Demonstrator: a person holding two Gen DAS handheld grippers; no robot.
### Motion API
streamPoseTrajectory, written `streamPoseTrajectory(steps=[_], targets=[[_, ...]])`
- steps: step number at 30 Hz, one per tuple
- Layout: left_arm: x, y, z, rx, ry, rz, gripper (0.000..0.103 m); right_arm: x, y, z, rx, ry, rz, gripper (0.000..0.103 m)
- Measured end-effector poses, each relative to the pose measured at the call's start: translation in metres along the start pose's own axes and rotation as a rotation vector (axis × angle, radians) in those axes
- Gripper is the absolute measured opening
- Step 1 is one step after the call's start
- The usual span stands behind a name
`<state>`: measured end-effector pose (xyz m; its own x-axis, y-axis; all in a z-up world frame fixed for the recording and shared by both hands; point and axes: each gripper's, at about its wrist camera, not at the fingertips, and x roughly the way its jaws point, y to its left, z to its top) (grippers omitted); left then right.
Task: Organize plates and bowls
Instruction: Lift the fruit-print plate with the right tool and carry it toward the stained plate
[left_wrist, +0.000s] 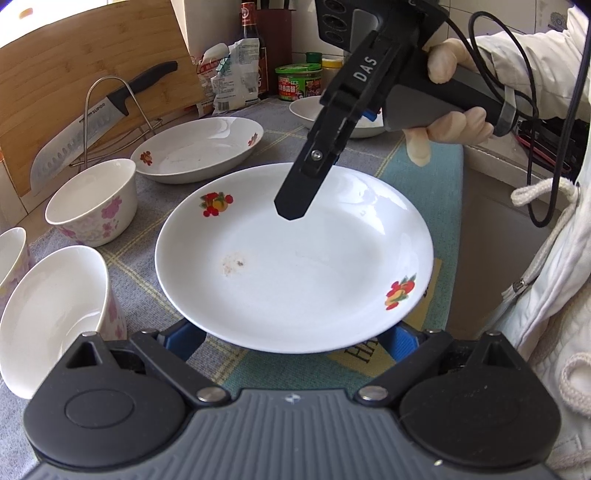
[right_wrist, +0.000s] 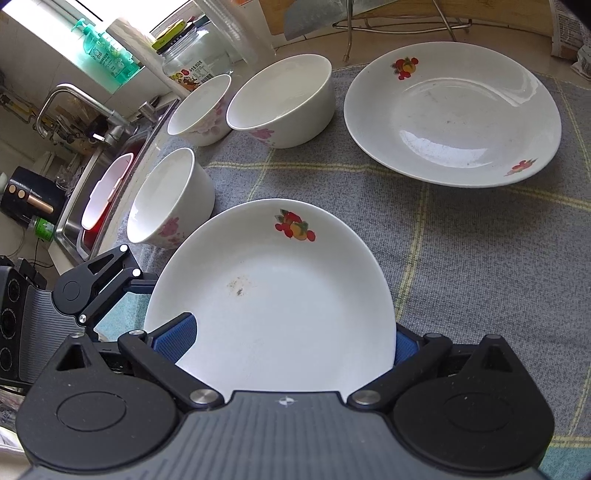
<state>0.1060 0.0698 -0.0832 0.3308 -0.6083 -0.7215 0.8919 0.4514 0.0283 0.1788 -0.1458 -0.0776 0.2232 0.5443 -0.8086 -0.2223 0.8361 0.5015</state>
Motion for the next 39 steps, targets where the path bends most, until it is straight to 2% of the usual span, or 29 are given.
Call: streamPoseTrajectory(steps=[15,39], targets=[[0.018,-0.021,0.046,0.018,-0.019,0.006,0.098,-0.058,-0.031,-0.001,-0.025,-0.074,-0.024,0.103],[0.094,-0.067,0.139,0.092,-0.035,-0.051,0.098,-0.142,-0.126,-0.017,0.035,-0.186,-0.089,0.103]])
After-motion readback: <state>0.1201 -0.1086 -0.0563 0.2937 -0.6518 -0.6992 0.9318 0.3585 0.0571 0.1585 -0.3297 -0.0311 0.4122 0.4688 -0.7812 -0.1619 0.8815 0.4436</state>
